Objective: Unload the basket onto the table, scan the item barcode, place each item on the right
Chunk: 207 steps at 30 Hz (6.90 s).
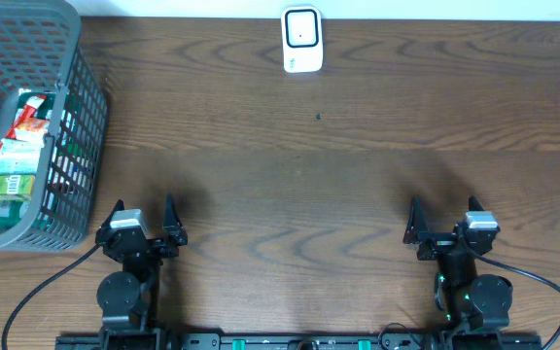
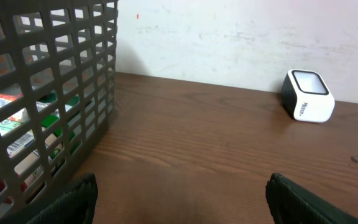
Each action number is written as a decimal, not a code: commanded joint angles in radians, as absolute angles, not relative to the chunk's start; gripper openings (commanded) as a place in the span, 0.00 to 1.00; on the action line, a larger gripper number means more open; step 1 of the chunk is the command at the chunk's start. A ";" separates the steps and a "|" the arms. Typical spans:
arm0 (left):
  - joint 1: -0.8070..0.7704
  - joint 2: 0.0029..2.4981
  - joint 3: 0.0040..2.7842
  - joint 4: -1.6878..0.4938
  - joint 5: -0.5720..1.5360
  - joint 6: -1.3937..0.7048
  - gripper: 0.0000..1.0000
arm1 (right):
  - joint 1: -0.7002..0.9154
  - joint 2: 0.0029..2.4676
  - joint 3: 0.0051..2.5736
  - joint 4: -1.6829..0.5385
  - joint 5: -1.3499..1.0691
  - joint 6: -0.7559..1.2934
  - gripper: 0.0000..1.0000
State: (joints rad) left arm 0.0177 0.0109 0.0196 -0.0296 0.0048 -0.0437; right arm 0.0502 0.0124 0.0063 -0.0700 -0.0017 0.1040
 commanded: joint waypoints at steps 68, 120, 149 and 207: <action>0.021 0.005 0.004 -0.073 -0.009 -0.026 0.87 | 0.054 0.006 0.005 -0.075 -0.006 0.118 0.99; 0.021 0.005 0.004 -0.049 -0.009 -0.045 0.87 | 0.054 0.006 0.005 -0.075 -0.006 0.118 0.99; 0.020 0.428 0.767 -0.590 0.281 -0.300 0.87 | 0.054 0.006 0.005 -0.075 -0.005 0.118 0.99; 0.662 2.008 2.081 -1.375 -0.169 -0.661 0.81 | 0.054 0.006 0.005 -0.075 -0.006 0.118 0.99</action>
